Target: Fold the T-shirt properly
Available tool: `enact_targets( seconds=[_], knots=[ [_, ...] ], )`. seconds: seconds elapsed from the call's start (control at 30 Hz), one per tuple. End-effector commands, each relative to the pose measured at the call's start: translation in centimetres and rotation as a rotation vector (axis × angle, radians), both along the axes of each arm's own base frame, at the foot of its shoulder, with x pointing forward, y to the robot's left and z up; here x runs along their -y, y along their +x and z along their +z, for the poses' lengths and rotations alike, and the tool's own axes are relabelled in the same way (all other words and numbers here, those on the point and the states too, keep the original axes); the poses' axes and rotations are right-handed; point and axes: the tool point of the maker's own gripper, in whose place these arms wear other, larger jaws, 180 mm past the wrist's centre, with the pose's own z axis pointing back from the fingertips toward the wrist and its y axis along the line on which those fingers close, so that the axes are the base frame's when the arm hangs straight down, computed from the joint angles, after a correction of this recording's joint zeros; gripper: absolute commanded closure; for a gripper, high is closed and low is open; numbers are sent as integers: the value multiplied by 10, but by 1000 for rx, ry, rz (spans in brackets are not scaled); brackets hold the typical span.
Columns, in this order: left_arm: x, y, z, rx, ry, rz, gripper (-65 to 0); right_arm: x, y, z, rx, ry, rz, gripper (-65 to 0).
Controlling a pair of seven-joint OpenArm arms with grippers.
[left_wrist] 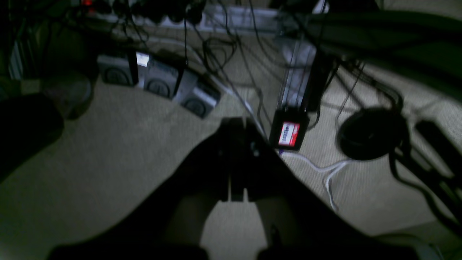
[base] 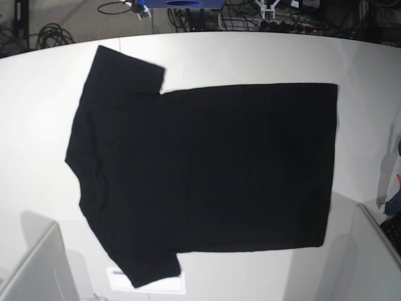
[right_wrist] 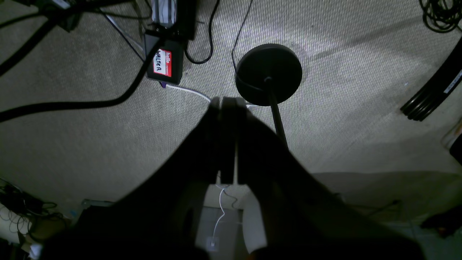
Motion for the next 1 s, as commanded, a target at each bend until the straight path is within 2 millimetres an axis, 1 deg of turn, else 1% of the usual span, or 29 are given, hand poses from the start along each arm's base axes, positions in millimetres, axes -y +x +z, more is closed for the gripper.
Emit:
enact_targets(
  seconds=[0.0,0.07,0.13,0.23,0.27,0.33,0.4,0.43,0.47,0.5,0.57,0.63,0.7,0.9,0.93,0.97],
  knots=[
    [-1,-6,1,-2,4,-5,0,1,-6,1,-13,-2,3,0],
    [-2,-9,2,-5,5,-5,0,1,-6,1,-13,-2,3,0],
    [3,-13,2,-11,-5,-53,0,0,-6,1,-13,-1,3,0],
    [19,-21,2,-33,-44,-268,0,0,-6,1,-13,-1,3,0],
    [22,-26,2,-44,-52,-311,0,0,-6,1,-13,-1,3,0],
    [19,-37,2,-73,-49,-300,0,0,-6,1,-13,-1,3,0],
    [15,-39,2,-79,-39,-245,0,0,-6,1,-13,-1,3,0],
    [12,-38,2,-76,-31,-210,0,0,-6,1,-13,-1,3,0],
    [-2,-32,2,-67,-8,-179,0,0,-6,1,-13,-1,3,0],
    [-10,-28,2,-63,7,-140,0,0,-6,1,-13,-1,3,0],
    [-19,-20,1,-48,25,-70,0,0,-5,1,-11,-1,3,0],
    [-22,-16,1,-44,33,-9,0,0,-6,1,-13,-1,3,0],
    [-31,-2,0,-25,48,27,0,0,-5,1,-13,-1,3,0],
    [-36,-7,-4,-107,63,40,0,-1,-4,0,-11,1,3,0],
    [-37,-5,-4,-116,68,42,0,-1,-4,0,-11,1,3,0],
    [-41,7,-5,-97,73,61,0,-2,-4,0,-11,2,2,0]
  ],
)
